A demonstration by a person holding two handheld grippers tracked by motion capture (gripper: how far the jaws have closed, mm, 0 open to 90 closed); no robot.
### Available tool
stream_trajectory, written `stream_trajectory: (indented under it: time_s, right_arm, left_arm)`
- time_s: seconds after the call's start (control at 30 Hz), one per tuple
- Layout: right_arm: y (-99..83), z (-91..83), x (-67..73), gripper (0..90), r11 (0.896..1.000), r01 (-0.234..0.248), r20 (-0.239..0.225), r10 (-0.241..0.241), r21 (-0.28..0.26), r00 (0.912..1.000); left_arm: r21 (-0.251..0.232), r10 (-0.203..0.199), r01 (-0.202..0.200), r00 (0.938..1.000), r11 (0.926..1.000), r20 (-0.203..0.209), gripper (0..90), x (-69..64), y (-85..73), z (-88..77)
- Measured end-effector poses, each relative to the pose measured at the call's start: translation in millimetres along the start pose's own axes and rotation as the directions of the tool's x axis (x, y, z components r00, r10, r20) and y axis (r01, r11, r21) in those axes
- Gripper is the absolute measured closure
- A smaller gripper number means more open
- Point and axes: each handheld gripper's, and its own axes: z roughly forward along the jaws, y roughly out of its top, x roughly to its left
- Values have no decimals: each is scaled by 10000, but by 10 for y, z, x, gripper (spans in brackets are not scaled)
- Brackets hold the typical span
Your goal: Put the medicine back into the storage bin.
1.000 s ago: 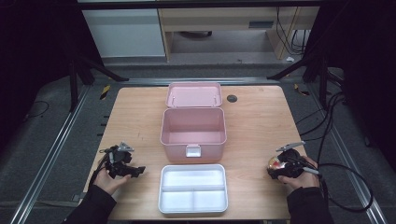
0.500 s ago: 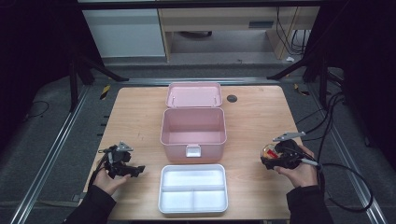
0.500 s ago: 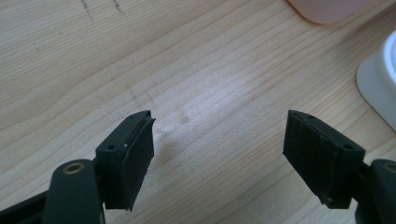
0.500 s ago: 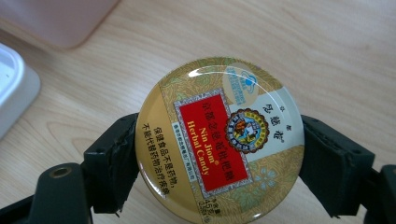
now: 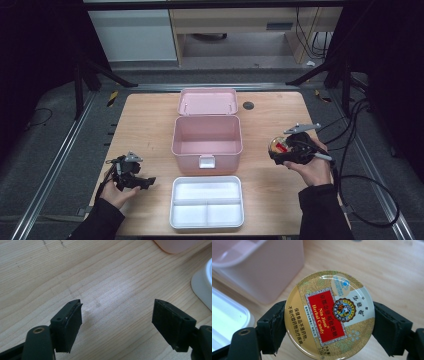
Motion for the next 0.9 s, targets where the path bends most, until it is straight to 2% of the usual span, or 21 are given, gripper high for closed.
stream_trajectory:
  time_s: [0.4, 0.63, 0.9]
  right_arm:
    - [466, -13, 166, 206, 9965, 591, -383, -615, -592, 9974]
    - [762, -5, 336, 206, 9915, 1041, -571, -1087, -781, 9924]
    - [1036, 135, 510, 207, 9865, 1529, -894, -1578, -585, 9834]
  left_arm:
    - [67, 1, -2, 10000, 10000, 60, 232, -1, 4, 20]
    - [71, 1, -1, 10000, 10000, 91, 232, 2, 4, 20]
    - [107, -7, 6, 9999, 9999, 118, 233, 7, 7, 31]
